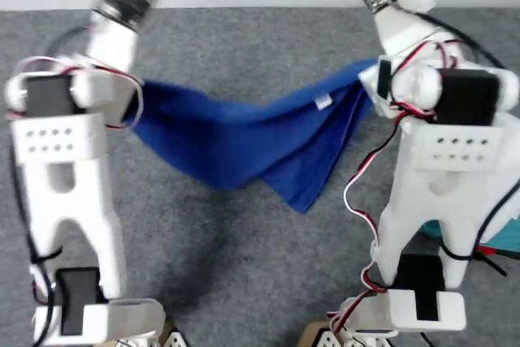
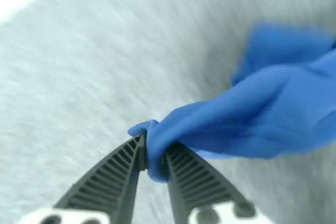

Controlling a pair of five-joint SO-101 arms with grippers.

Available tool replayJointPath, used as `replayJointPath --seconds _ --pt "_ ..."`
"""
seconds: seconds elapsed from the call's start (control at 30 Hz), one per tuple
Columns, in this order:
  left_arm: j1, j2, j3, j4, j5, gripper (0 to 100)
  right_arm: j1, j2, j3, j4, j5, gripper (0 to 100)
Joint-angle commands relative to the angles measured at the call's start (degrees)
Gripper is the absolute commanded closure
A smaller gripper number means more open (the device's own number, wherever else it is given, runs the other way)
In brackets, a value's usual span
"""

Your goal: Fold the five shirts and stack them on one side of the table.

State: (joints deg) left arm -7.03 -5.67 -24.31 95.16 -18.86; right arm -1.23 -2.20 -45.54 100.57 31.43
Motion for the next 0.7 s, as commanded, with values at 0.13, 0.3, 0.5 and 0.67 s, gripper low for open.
replayJointPath --seconds 0.13,0.3,0.5,0.67 --pt "-0.35 -4.48 -25.27 0.79 5.63 99 0.75 -0.92 -14.24 2.24 0.62 98.8" --pt "-0.44 -4.57 -38.9 2.29 5.45 99 0.75 -4.97 -17.93 2.24 1.41 98.8" --pt "-0.62 -5.8 -52.0 5.45 5.1 99 0.84 -15.43 -12.92 2.33 5.71 98.8" --pt "-0.26 -12.31 -52.44 5.36 0.53 99 0.84 -25.89 -2.29 2.33 9.05 98.8"
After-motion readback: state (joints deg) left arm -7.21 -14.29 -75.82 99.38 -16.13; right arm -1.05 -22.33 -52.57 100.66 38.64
